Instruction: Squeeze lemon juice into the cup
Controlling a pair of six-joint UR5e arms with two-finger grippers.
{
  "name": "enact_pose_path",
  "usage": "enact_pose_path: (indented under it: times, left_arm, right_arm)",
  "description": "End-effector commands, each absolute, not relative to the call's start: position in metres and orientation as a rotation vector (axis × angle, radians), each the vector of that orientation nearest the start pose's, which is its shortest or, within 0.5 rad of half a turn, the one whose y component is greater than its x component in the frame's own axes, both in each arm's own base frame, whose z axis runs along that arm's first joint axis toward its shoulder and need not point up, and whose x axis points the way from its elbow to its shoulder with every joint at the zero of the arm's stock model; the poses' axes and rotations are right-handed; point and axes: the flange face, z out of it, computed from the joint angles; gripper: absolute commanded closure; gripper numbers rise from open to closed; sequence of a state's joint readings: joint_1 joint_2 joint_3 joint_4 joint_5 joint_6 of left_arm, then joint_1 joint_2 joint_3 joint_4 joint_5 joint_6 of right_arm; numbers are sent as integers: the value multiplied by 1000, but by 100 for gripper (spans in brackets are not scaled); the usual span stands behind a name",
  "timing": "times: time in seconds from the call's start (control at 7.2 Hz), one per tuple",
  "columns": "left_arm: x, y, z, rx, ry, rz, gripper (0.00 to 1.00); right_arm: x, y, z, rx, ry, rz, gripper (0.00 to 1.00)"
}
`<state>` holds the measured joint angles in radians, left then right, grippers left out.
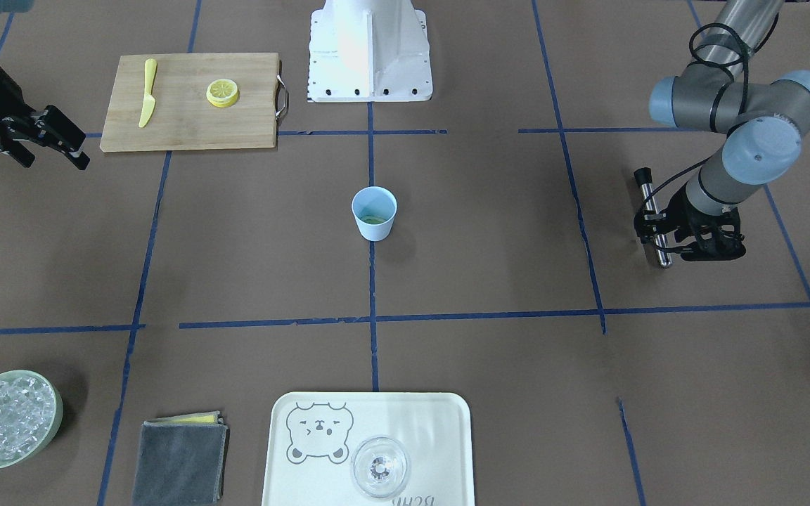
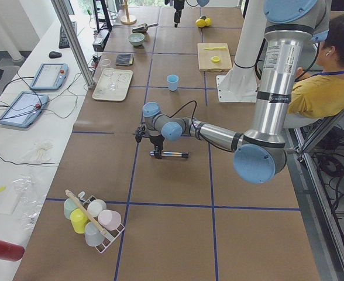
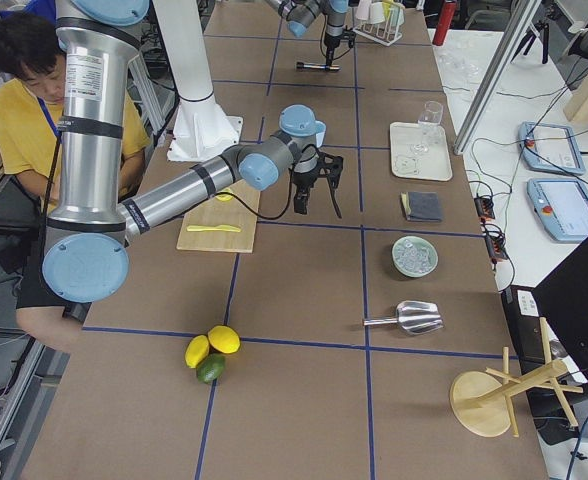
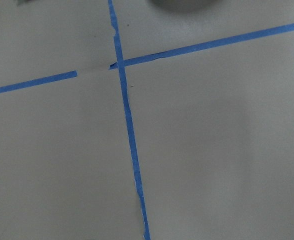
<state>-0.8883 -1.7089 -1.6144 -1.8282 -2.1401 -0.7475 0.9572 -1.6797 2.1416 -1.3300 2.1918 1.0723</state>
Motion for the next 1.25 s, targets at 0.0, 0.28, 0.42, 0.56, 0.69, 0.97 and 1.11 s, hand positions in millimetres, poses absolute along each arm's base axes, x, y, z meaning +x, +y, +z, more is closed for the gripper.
enact_pose_path:
  times: [0.0, 0.28, 0.42, 0.56, 0.69, 0.97, 1.11]
  left_arm:
    - [291, -493, 525, -12, 729, 65, 0]
    - [227, -508, 472, 117, 794, 59, 0]
    - [181, -519, 459, 169, 860, 119, 0]
    - [127, -521, 469, 225, 857, 135, 0]
    - [74, -519, 486, 294, 820, 168, 0]
    - [-14, -520, 532, 337, 730, 210, 0]
    - [-67, -520, 562, 308, 697, 211, 0]
  right_arm:
    - [-188, -398, 408, 9, -902, 210, 0]
    - [-173, -398, 424, 14, -878, 204, 0]
    - [-151, -407, 442, 7, -880, 175, 0]
    - [-113, -422, 472, -13, -920, 150, 0]
    - [-78, -434, 503, 17, -916, 119, 0]
    - [-33, -444, 573, 44, -855, -23, 0]
    - [-6, -442, 586, 37, -826, -74, 0]
